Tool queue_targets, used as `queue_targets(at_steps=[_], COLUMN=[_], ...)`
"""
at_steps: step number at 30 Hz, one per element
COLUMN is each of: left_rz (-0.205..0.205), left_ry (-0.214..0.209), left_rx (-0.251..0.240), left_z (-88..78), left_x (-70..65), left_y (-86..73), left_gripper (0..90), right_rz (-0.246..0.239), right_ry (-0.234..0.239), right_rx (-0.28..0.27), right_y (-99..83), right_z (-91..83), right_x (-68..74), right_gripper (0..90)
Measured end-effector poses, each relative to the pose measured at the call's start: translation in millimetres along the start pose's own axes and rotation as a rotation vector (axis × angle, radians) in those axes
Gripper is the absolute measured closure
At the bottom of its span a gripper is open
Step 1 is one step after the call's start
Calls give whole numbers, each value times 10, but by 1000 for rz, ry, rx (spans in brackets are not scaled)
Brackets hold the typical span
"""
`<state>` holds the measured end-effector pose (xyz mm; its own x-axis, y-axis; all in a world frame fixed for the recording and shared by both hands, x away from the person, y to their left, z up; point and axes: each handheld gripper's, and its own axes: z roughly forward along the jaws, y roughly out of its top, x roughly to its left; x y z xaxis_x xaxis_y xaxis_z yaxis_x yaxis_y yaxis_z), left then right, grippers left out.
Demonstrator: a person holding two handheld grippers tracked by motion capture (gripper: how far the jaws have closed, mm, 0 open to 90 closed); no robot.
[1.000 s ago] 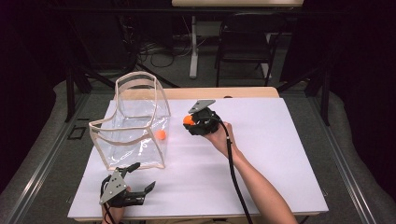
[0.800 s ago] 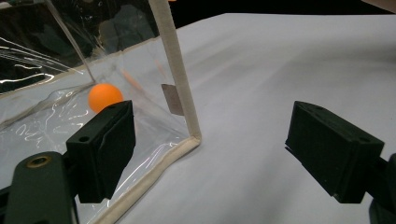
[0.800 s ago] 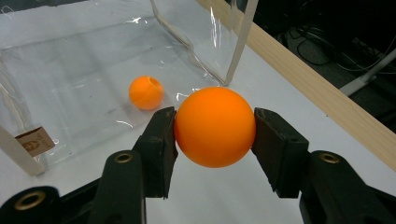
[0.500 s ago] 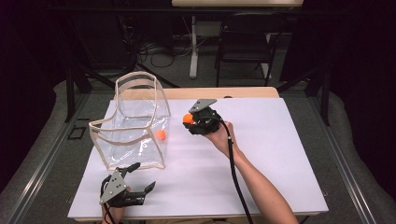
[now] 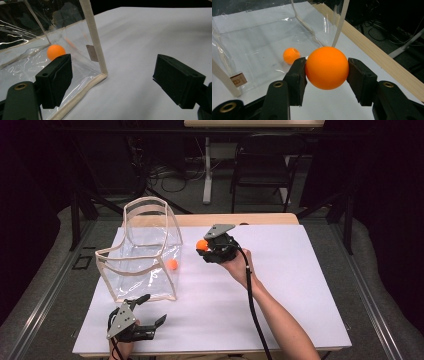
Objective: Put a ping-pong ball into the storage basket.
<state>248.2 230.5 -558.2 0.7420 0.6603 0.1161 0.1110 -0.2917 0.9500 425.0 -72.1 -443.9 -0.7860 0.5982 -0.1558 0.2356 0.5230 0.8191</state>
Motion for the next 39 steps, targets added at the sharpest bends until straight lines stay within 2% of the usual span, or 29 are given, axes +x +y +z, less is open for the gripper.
queue_targets(at_steps=[39], left_rz=[0], left_ry=[2], left_rx=[-3], left_z=[-1], left_x=[0], left_y=[2], left_gripper=[157], right_rz=[-27], right_ry=[-9], right_rx=[-60], right_y=[210], right_z=[-188], right_x=[4], right_gripper=[501])
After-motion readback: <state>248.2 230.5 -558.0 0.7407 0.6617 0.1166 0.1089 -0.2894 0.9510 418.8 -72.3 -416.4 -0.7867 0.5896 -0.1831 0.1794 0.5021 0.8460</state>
